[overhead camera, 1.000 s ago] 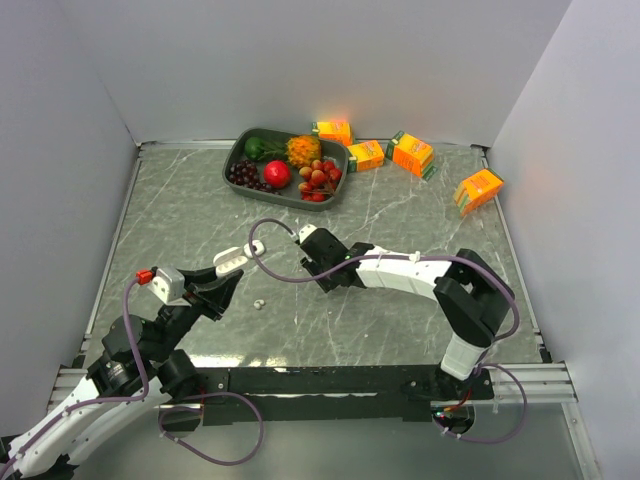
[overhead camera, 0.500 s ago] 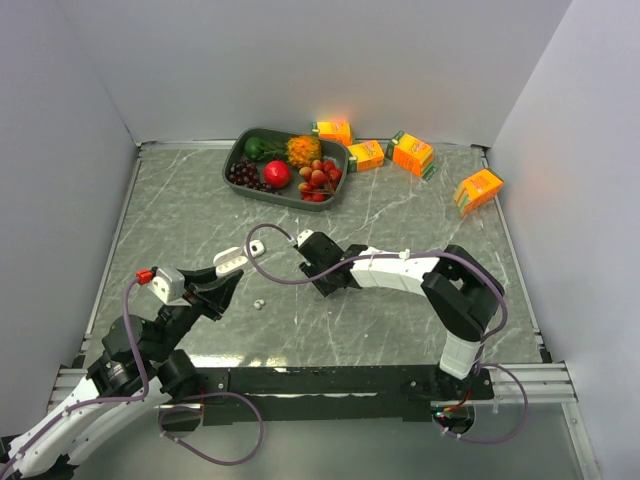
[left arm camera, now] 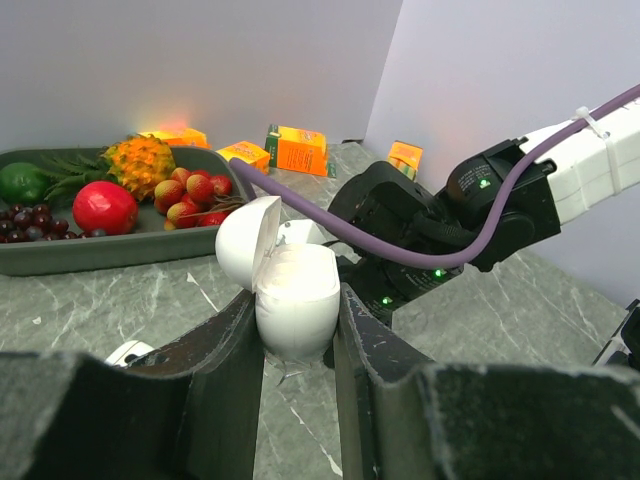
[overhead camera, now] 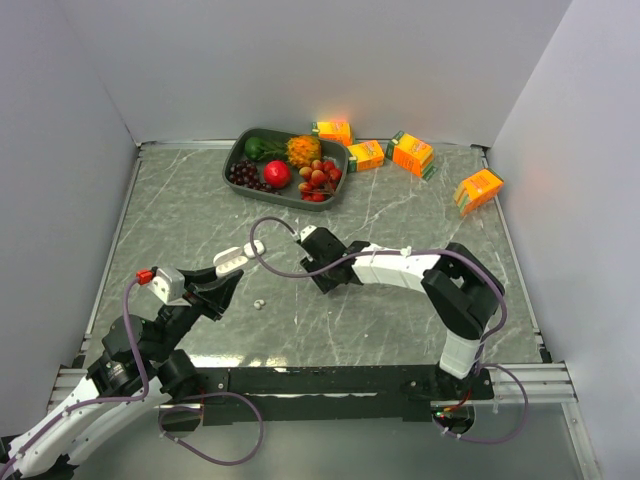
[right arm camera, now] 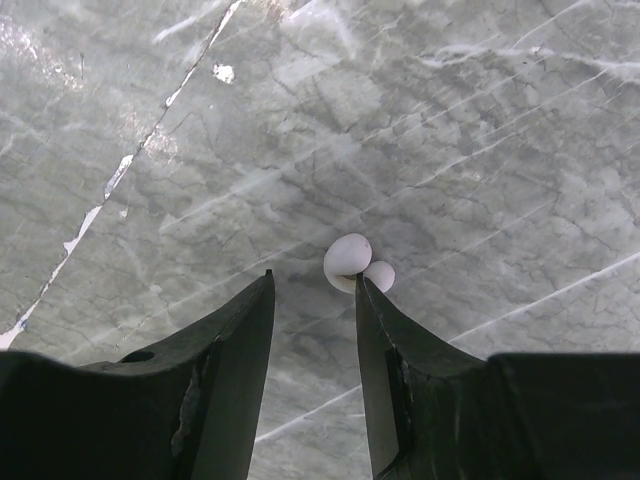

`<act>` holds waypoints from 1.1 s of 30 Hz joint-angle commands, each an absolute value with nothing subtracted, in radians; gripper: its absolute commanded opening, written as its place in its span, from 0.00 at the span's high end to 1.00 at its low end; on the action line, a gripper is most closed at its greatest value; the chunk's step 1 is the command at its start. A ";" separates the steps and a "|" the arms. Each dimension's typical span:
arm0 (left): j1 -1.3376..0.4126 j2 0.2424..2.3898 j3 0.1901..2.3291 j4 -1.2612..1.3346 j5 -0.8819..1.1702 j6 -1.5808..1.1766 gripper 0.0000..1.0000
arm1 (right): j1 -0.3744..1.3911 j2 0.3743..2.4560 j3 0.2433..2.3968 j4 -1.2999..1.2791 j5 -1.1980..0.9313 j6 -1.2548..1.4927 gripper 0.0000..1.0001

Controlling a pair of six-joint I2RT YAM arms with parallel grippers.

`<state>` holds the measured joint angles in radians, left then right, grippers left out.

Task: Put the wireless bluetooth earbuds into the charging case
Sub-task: Pick up the earbud from the center of the board.

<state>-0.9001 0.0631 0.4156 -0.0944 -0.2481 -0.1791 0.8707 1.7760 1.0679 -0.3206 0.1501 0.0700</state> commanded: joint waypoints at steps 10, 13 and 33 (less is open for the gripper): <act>-0.902 0.067 0.443 -0.072 -0.244 -0.192 0.99 | 0.776 1.793 1.097 -0.295 0.121 0.118 0.56; -0.902 0.071 0.443 -0.071 -0.242 -0.192 0.99 | 0.762 1.792 1.095 -0.293 0.114 0.123 0.57; -0.900 0.071 0.445 -0.074 -0.239 -0.195 0.99 | 0.724 1.789 1.115 -0.311 0.170 0.158 0.53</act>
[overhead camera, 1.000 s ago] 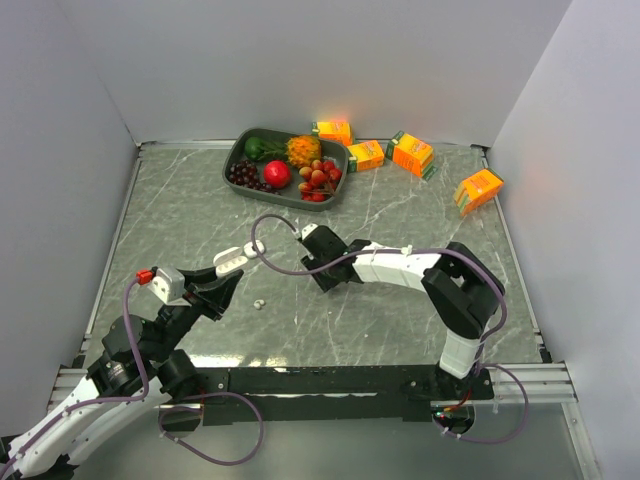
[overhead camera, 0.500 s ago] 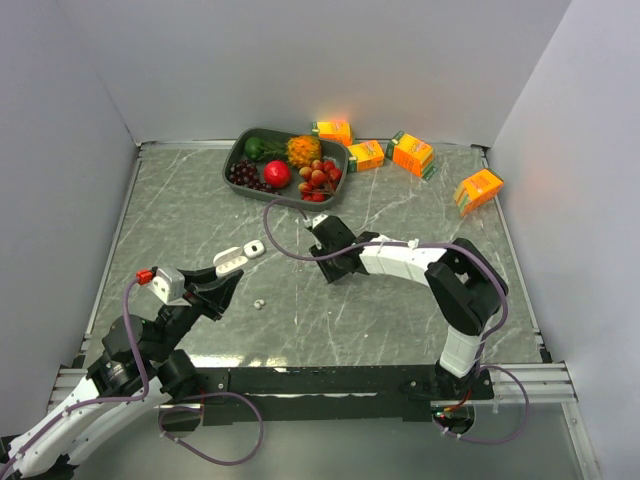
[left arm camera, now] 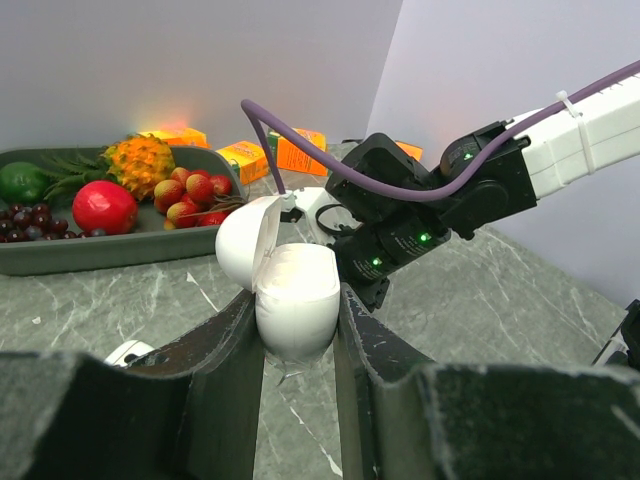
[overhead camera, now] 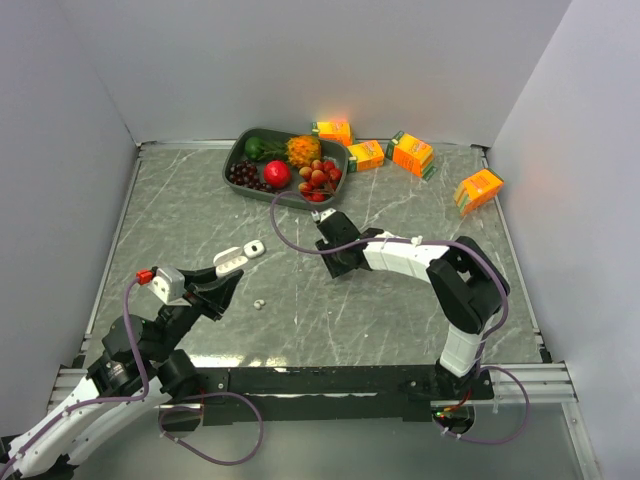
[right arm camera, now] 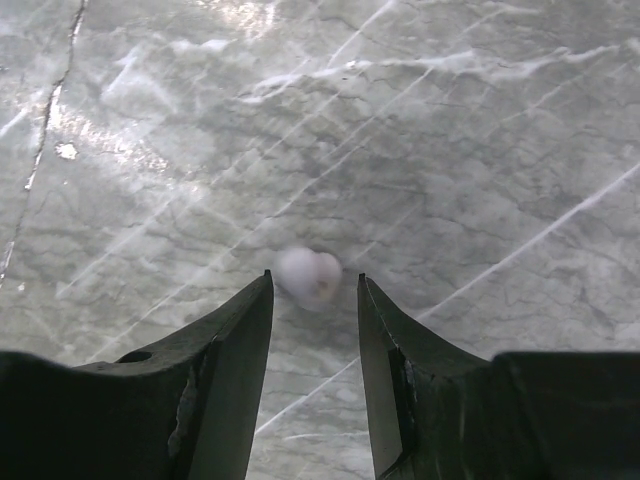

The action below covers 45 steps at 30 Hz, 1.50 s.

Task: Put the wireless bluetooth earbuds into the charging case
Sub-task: Pick up the earbud from the center of the board.

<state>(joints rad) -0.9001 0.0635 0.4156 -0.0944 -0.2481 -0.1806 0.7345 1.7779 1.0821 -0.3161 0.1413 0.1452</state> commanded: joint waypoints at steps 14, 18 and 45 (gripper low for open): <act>-0.902 0.069 0.445 -0.077 -0.242 -0.196 0.99 | 0.713 1.732 1.091 -0.267 0.153 0.170 0.53; -0.902 0.069 0.442 -0.066 -0.241 -0.192 0.99 | 0.713 1.718 1.127 -0.293 0.150 0.163 0.50; -0.902 0.064 0.443 -0.072 -0.239 -0.193 0.99 | 0.666 1.910 1.370 -0.552 0.083 0.499 0.20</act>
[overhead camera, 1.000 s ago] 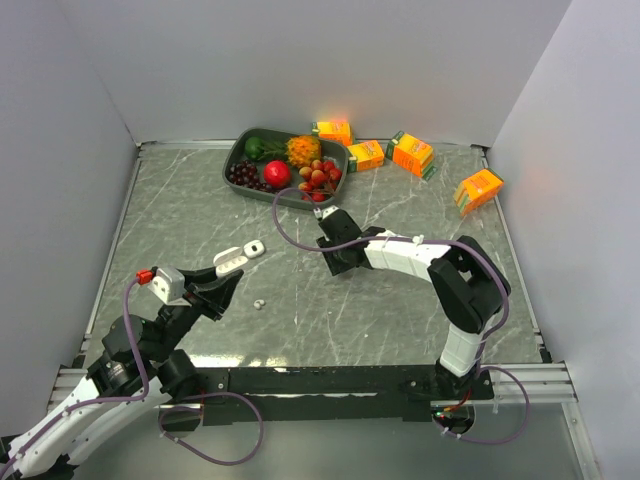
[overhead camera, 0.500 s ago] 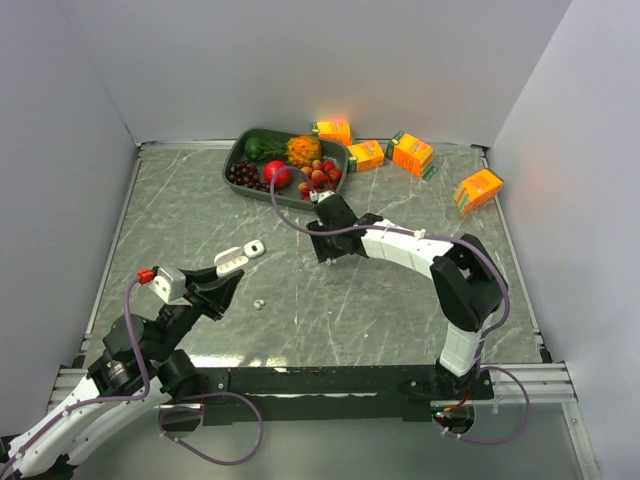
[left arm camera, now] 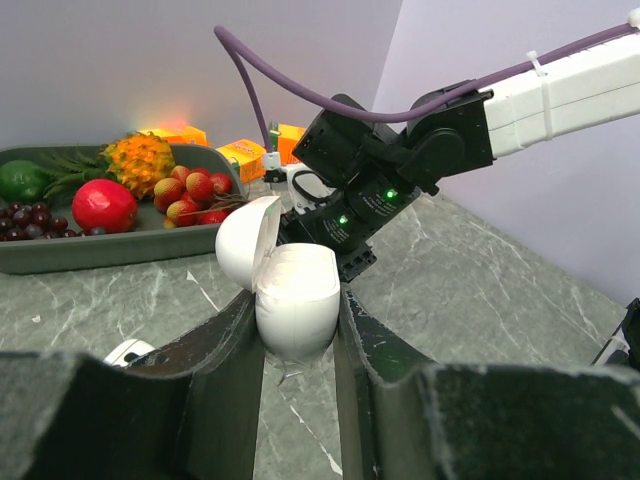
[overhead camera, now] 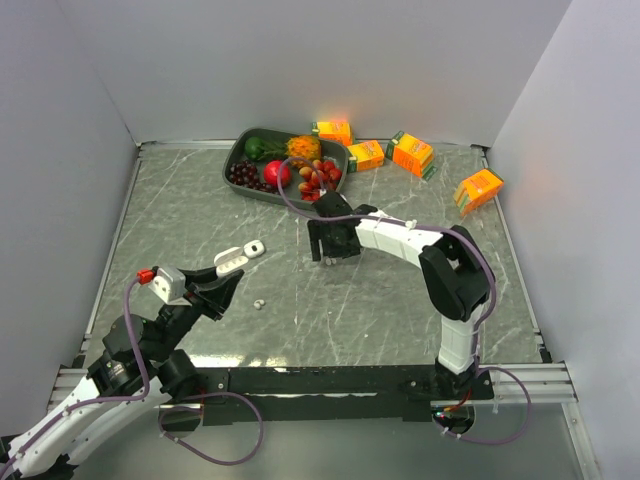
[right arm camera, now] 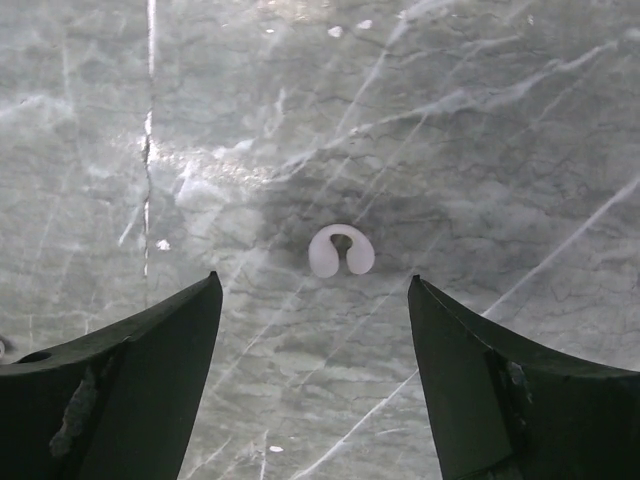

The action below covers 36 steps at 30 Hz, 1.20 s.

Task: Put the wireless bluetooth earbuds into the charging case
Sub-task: Pick up the earbud from the center of the board.

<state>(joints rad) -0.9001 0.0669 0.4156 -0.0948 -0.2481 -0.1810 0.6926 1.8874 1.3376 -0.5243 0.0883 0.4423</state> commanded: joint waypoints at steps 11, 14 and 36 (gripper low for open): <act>-0.900 0.058 0.445 -0.077 -0.239 -0.196 0.99 | 0.653 1.967 1.394 -0.555 0.064 0.488 0.31; -0.902 0.057 0.445 -0.077 -0.241 -0.195 0.99 | 0.653 1.979 1.410 -0.564 0.061 0.482 0.32; -0.900 0.064 0.443 -0.071 -0.238 -0.193 0.99 | 0.653 2.002 1.408 -0.566 0.037 0.469 0.55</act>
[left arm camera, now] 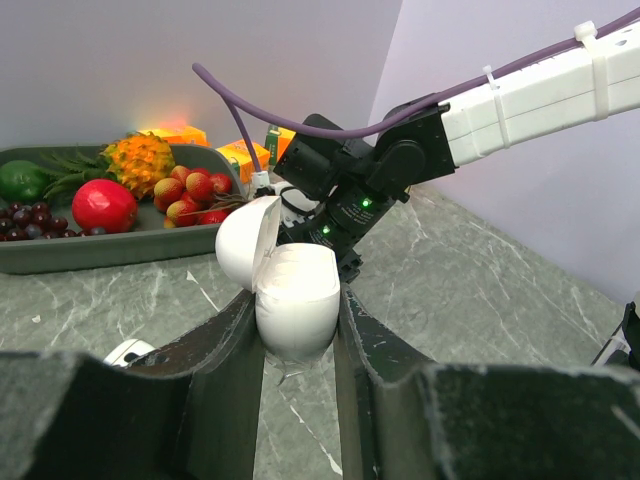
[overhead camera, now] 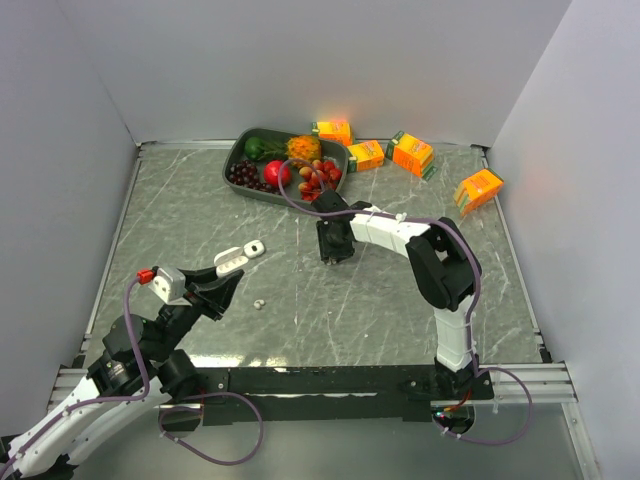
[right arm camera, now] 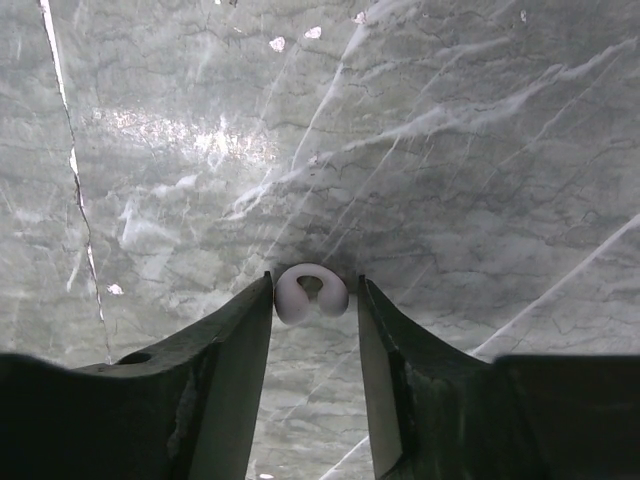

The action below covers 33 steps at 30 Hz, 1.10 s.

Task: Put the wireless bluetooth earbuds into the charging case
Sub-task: Pick up the earbud from the center of the board.

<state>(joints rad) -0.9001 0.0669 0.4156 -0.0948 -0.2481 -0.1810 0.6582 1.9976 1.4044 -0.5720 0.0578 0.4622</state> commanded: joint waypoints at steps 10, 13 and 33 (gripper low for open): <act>-0.900 0.063 0.443 -0.071 -0.238 -0.195 0.99 | 0.655 1.964 1.394 -0.561 0.040 0.472 0.67; -0.902 0.063 0.443 -0.072 -0.239 -0.196 0.99 | 0.653 1.921 1.376 -0.549 0.055 0.483 0.68; -0.902 0.253 0.374 0.305 -0.215 -0.123 0.99 | 0.882 1.229 1.220 -0.282 0.371 0.440 0.70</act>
<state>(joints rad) -0.9001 0.1837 0.4007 0.0780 -0.2340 -0.1688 0.7940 1.3357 1.2800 -0.4000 0.2619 0.4728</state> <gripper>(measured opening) 0.336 0.347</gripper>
